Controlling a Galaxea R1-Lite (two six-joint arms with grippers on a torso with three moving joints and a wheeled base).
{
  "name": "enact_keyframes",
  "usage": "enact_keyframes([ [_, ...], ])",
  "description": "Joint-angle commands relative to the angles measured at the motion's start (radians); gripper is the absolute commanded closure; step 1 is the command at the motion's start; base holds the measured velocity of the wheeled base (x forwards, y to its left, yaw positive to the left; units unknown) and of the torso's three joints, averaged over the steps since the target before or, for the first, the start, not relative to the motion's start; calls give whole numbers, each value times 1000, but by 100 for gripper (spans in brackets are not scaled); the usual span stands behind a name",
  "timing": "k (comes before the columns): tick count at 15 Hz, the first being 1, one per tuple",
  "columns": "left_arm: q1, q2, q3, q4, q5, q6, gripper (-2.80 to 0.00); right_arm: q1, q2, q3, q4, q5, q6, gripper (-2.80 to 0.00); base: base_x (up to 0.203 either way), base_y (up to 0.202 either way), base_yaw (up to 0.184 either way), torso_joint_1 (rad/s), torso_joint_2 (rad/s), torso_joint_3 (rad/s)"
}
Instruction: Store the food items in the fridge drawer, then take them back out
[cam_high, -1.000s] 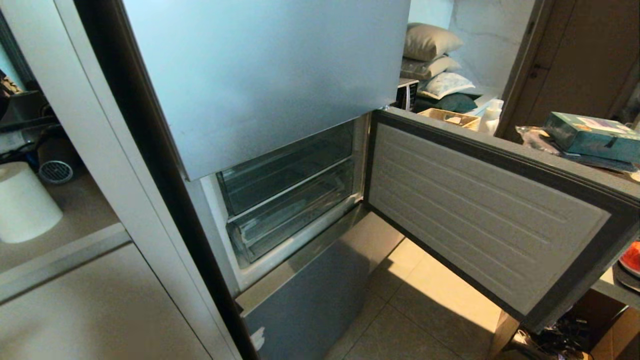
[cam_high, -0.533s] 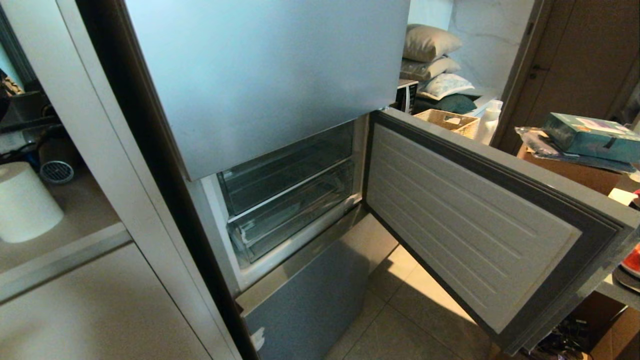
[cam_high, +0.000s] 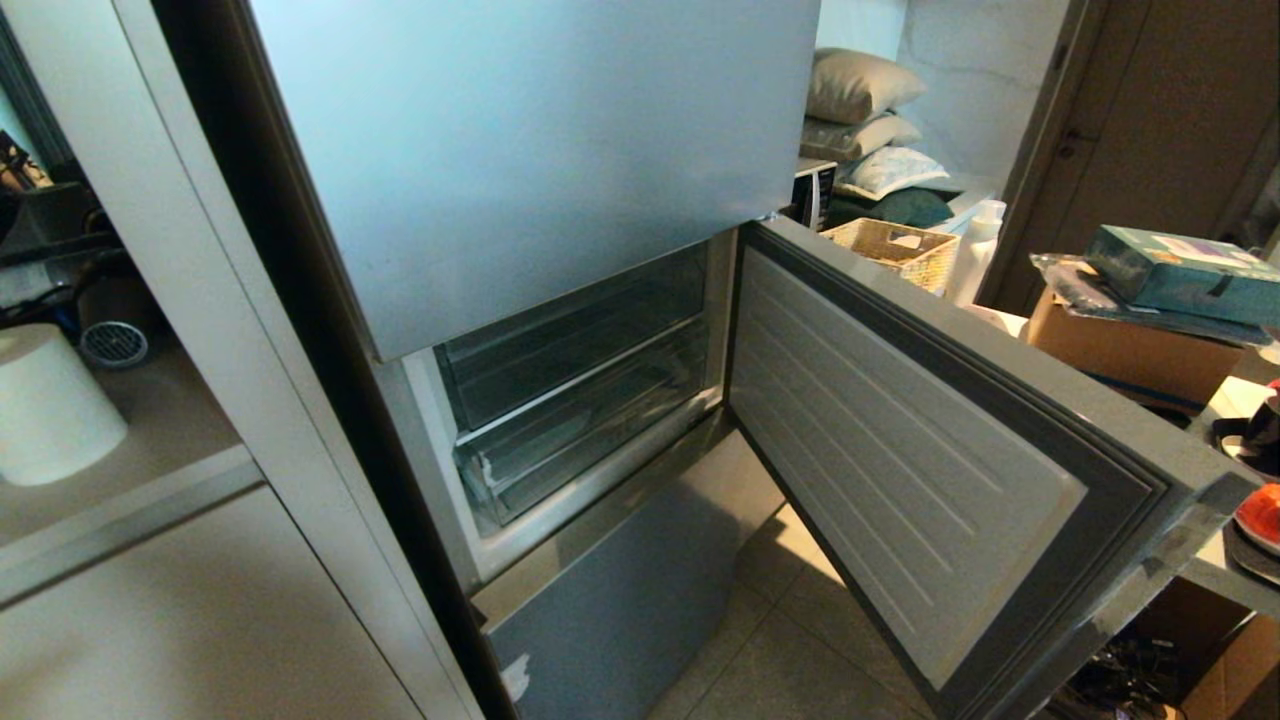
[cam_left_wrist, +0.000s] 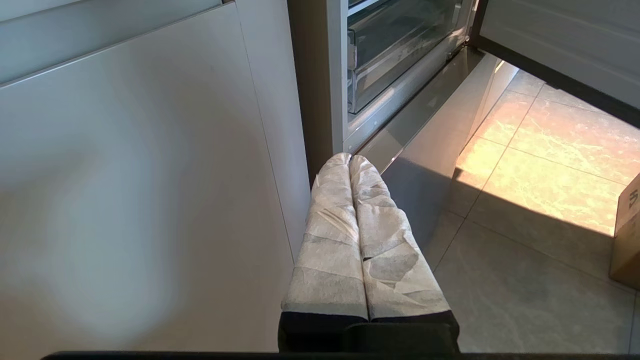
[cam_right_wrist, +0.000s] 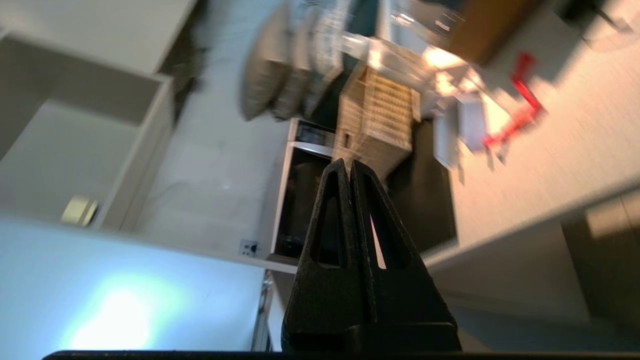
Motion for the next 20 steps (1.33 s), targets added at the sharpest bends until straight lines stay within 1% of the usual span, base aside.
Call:
enact_keyframes([
  [1, 0, -1, 2, 0, 0, 1, 0, -7, 109, 23, -5, -1, 33, 0, 0, 0, 0, 0, 0, 0],
  [3, 0, -1, 2, 0, 0, 1, 0, 3, 224, 28, -5, -1, 45, 0, 0, 0, 0, 0, 0, 0],
  [4, 0, -1, 2, 0, 0, 1, 0, 26, 284, 29, -8, 0, 46, 0, 0, 0, 0, 0, 0, 0],
  [5, 0, -1, 2, 0, 0, 1, 0, 64, 339, 30, -17, 1, 45, 0, 0, 0, 0, 0, 0, 0],
  [7, 0, -1, 2, 0, 0, 1, 0, 170, 424, 30, -60, 0, 27, 0, 0, 0, 0, 0, 0, 0],
  [9, 0, -1, 2, 0, 0, 1, 0, 272, 494, 18, -111, -13, -24, 0, 0, 0, 0, 0, 0, 0],
  [10, 0, -1, 2, 0, 0, 1, 0, 312, 523, 8, -136, -34, -39, 0, 0, 0, 0, 0, 0, 0],
  [12, 0, -1, 2, 0, 0, 1, 0, 422, 578, -22, -173, -93, -64, 0, 0, 0, 0, 0, 0, 0],
  [14, 0, -1, 2, 0, 0, 1, 0, 513, 613, -45, -184, -125, -93, 0, 0, 0, 0, 0, 0, 0],
  [16, 0, -1, 2, 0, 0, 1, 0, 630, 639, -79, -187, -167, -105, 0, 0, 0, 0, 0, 0, 0],
  [17, 0, -1, 2, 0, 0, 1, 0, 661, 650, -97, -187, -196, -110, 0, 0, 0, 0, 0, 0, 0],
  [20, 0, -1, 2, 0, 0, 1, 0, 869, 689, -171, -185, -303, -150, 0, 0, 0, 0, 0, 0, 0],
])
